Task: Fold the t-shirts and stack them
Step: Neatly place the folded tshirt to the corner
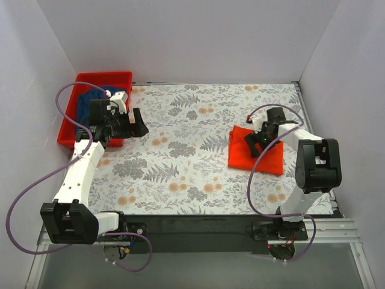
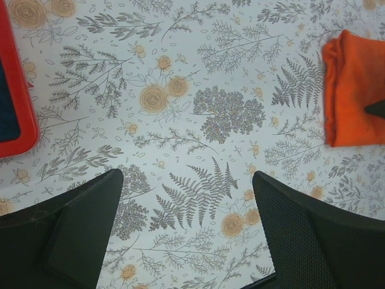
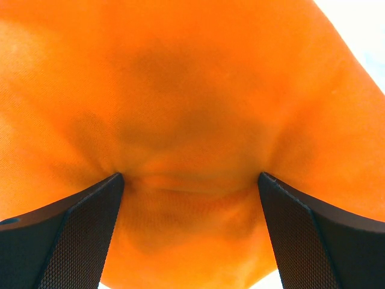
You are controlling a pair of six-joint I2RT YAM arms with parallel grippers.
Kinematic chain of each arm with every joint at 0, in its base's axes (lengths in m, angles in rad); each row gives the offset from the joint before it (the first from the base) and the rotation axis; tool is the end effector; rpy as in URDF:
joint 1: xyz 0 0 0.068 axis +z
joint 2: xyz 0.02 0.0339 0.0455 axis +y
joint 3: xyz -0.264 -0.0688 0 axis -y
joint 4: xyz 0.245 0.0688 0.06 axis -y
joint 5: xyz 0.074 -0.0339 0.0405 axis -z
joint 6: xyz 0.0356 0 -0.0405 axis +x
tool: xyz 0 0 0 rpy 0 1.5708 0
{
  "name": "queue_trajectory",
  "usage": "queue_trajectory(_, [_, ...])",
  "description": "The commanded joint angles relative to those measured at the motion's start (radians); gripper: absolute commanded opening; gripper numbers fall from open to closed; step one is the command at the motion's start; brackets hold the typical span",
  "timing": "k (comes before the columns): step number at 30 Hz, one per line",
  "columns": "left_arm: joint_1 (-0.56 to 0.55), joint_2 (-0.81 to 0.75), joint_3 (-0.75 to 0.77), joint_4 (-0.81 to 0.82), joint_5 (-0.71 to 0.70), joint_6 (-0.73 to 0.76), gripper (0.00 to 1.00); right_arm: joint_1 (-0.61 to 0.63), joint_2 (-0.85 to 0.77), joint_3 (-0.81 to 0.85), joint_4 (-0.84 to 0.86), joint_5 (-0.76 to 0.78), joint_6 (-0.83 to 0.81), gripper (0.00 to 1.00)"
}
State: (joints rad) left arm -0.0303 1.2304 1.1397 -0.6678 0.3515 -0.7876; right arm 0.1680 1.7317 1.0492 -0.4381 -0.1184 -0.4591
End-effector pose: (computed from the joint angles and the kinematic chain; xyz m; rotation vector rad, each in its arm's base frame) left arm 0.2588 -0.0201 0.3260 -0.7197 2.3067 -0.8046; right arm 0.3324 0.0606 0.1677 -0.8608 2.5369 0.0681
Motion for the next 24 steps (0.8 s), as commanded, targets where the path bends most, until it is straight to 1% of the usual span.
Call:
queue_trajectory(1, [0.000, 0.017, 0.049, -0.018, 0.027, 0.016, 0.89, -0.151, 0.052, -0.046, -0.114, 0.039, -0.310, 0.98])
queue_trajectory(2, [0.000, 0.023, 0.061, -0.026, 0.030, 0.014, 0.89, -0.233, 0.083, -0.032, -0.116, 0.039, -0.413, 0.98])
queue_trajectory(3, [0.000, 0.033, 0.069, -0.029, 0.040, 0.016, 0.89, -0.267, 0.107, -0.014, -0.116, 0.048, -0.443, 0.98])
queue_trajectory(4, [0.000, 0.040, 0.075, -0.035, 0.044, 0.017, 0.89, -0.298, 0.133, 0.051, -0.138, 0.045, -0.466, 0.98])
queue_trajectory(5, [0.000, 0.046, 0.083, -0.042, 0.050, 0.017, 0.89, -0.347, 0.173, 0.081, -0.155, 0.039, -0.519, 0.98])
queue_trajectory(9, [0.000, 0.057, 0.095, -0.044, 0.067, 0.021, 0.89, -0.395, 0.225, 0.190, -0.174, 0.037, -0.593, 0.98])
queue_trajectory(10, [0.000, 0.061, 0.097, -0.046, 0.066, 0.021, 0.89, -0.403, 0.250, 0.248, -0.192, 0.028, -0.592, 0.98])
queue_trajectory(13, [0.000, 0.072, 0.107, -0.049, 0.060, 0.024, 0.89, -0.406, 0.276, 0.325, -0.258, -0.013, -0.587, 0.98])
queue_trajectory(17, [0.000, 0.075, 0.132, -0.064, 0.064, 0.027, 0.89, -0.406, 0.244, 0.397, -0.286, -0.024, -0.595, 0.98])
queue_trajectory(18, [0.000, 0.073, 0.135, -0.064, 0.066, 0.027, 0.89, -0.406, 0.230, 0.441, -0.301, -0.032, -0.593, 0.98])
queue_trajectory(21, [0.000, 0.064, 0.140, -0.065, 0.069, 0.024, 0.89, -0.404, 0.160, 0.514, -0.362, -0.076, -0.531, 0.98])
queue_trajectory(22, [0.000, 0.063, 0.140, -0.064, 0.069, 0.019, 0.89, -0.400, 0.143, 0.572, -0.378, -0.082, -0.501, 0.98])
queue_trajectory(23, [0.000, 0.060, 0.138, -0.062, 0.073, 0.016, 0.89, -0.398, 0.114, 0.596, -0.413, -0.075, -0.419, 0.98])
queue_trajectory(24, [0.000, 0.057, 0.135, -0.061, 0.076, 0.011, 0.89, -0.395, 0.103, 0.619, -0.431, -0.064, -0.376, 0.98])
